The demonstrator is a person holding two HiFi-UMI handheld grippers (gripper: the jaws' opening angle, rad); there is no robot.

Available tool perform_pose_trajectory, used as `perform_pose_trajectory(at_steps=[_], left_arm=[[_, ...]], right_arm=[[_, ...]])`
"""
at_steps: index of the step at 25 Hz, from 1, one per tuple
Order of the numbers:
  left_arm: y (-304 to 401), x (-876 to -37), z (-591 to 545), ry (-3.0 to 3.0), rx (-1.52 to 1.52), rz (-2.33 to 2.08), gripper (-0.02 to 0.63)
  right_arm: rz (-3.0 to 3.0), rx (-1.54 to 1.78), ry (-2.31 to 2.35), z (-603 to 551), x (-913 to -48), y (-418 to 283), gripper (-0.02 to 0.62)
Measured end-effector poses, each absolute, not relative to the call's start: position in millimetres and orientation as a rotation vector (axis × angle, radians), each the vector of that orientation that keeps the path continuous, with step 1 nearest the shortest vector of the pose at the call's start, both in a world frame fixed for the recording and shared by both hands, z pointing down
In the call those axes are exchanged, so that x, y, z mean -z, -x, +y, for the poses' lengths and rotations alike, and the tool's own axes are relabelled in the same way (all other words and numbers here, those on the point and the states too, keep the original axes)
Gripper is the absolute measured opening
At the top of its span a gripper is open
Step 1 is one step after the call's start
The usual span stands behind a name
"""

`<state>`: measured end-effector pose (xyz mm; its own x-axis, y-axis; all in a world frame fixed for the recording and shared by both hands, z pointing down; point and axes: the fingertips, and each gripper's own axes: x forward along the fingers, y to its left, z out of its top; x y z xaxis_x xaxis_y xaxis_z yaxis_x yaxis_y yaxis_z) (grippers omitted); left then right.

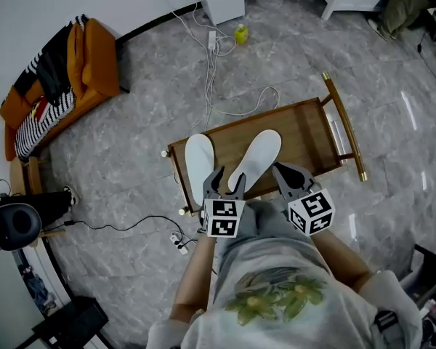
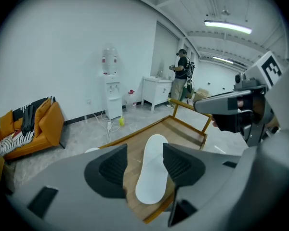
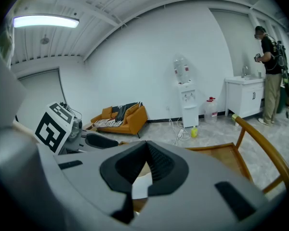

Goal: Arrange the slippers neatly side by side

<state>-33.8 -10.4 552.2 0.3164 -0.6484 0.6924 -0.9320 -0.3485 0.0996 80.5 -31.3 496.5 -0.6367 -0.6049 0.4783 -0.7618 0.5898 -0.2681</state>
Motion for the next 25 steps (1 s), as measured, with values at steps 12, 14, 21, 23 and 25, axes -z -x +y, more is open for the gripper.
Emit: perform_pose_trajectory(at_steps=[12, 14, 21, 23, 25], left_arm=[[-35, -582, -26, -2.215, -0.932, -1.171, 0.25], [-42, -588, -28, -2.218, -0.955, -1.157, 0.251], [-56, -610, -30, -2.166, -0.986, -1.134, 0.253], [-56, -616, -33, -2.154, -1.001, -1.133, 0.255], [-56, -623, -34, -2.136, -1.017, -1.127, 0.255]], right_arm=[[-2.426, -0.7, -1.238, -28, -504, -118, 0.006], [-2.418, -0.708, -1.247, -28, -505, -122, 0.006], [-2.385, -0.74, -1.272, -29, -515, -132, 0.006], [-2.379, -0.744, -1.275, -30, -517, -131, 0.006], [-2.375, -0.748, -1.274, -32, -518, -130, 0.006]])
